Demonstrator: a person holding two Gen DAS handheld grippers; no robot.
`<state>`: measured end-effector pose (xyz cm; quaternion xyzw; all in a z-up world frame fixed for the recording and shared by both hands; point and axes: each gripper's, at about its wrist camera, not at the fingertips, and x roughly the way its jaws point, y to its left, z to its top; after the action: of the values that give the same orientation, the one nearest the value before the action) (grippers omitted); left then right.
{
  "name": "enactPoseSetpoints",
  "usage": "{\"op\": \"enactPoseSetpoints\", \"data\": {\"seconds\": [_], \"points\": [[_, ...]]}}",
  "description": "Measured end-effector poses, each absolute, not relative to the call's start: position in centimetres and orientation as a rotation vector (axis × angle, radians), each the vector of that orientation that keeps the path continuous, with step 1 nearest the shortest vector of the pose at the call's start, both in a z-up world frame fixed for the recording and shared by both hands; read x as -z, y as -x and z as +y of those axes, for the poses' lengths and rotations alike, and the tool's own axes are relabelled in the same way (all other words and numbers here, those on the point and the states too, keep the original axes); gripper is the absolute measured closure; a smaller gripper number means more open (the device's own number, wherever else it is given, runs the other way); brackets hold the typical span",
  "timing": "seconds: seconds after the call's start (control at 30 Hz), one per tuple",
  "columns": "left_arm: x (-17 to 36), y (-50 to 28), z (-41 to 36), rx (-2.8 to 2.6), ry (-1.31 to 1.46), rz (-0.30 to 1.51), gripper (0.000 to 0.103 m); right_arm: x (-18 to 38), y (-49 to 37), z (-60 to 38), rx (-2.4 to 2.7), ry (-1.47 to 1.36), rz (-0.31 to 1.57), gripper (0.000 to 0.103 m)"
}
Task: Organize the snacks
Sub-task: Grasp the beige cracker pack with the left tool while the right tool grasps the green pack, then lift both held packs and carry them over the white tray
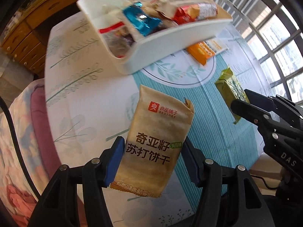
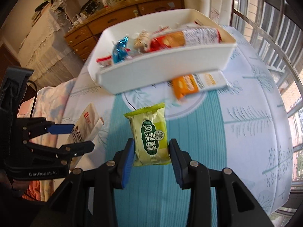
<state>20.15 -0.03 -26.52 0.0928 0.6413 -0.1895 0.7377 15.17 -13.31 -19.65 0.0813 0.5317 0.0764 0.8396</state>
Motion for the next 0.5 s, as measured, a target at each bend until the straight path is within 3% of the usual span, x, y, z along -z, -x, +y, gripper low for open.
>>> {"op": "enactPoseSetpoints", "data": {"seconds": [0.5], "points": [[15.8, -28.0, 9.1, 0.263, -0.012, 1.258, 0.044, 13.4, -23.6, -9.1, -0.275, -0.136, 0.992, 0.065]]}}
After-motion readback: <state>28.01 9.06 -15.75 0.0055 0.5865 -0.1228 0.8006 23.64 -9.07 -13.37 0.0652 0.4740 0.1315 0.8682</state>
